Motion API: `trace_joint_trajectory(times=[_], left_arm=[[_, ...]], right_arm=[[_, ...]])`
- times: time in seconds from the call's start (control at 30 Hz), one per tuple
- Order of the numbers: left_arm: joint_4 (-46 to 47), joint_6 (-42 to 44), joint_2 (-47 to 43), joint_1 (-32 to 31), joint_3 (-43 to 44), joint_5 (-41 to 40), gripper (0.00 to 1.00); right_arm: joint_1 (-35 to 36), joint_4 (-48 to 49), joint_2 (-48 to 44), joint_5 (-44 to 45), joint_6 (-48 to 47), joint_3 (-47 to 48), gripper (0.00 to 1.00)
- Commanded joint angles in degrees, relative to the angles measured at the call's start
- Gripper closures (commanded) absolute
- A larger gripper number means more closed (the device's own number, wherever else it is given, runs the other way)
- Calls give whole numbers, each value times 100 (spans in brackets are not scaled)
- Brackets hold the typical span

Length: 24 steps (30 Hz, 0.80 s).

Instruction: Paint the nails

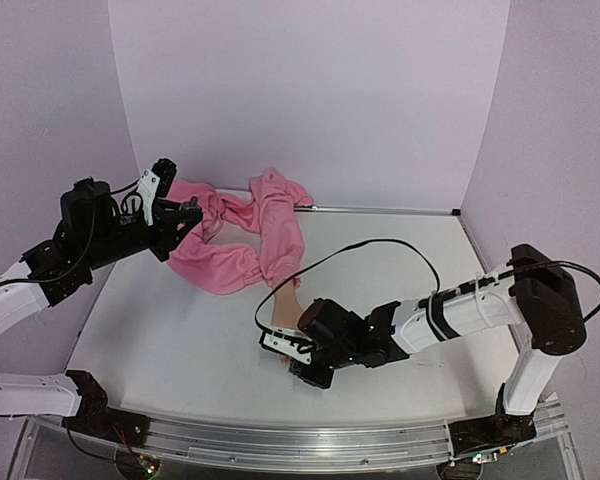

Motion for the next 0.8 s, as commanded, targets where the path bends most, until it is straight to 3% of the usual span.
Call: trace_joint_trajectory(times=[0.0,0.77], left_arm=[[292,-34,-129,11,38,36,100],[292,-37,-106,11,38,41,100]], right_arm=[[58,-166,-282,103,61,-66,100],[117,-195,-407,378,61,-110,100]])
